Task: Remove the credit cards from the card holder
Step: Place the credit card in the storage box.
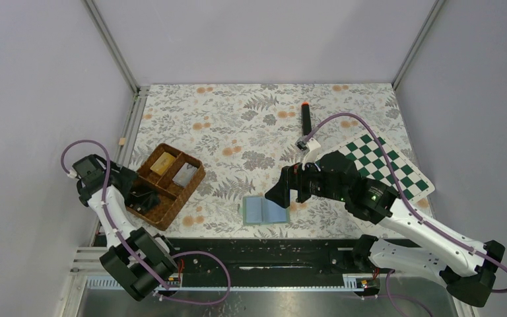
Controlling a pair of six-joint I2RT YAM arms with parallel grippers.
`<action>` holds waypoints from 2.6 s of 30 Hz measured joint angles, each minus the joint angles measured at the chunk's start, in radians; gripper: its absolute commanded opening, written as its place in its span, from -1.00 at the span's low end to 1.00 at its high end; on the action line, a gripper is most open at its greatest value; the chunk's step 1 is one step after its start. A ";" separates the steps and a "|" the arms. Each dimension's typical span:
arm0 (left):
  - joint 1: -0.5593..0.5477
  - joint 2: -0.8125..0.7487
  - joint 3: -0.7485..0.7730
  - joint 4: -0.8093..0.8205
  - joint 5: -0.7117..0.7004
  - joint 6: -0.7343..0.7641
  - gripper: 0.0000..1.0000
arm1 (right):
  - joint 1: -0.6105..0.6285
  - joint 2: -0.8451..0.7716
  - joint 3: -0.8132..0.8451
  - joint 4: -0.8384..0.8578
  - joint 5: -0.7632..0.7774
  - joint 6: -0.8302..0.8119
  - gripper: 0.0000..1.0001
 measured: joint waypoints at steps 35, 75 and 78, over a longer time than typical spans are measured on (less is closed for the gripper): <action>-0.043 0.100 0.017 -0.030 -0.189 -0.030 -0.13 | -0.015 0.058 -0.025 0.031 -0.003 0.003 0.97; -0.064 0.073 0.002 -0.053 -0.208 -0.082 -0.69 | -0.024 0.021 -0.024 0.031 -0.022 -0.005 0.97; -0.064 0.073 0.002 -0.053 -0.210 -0.082 -0.61 | -0.024 0.021 -0.024 0.031 -0.023 -0.005 0.97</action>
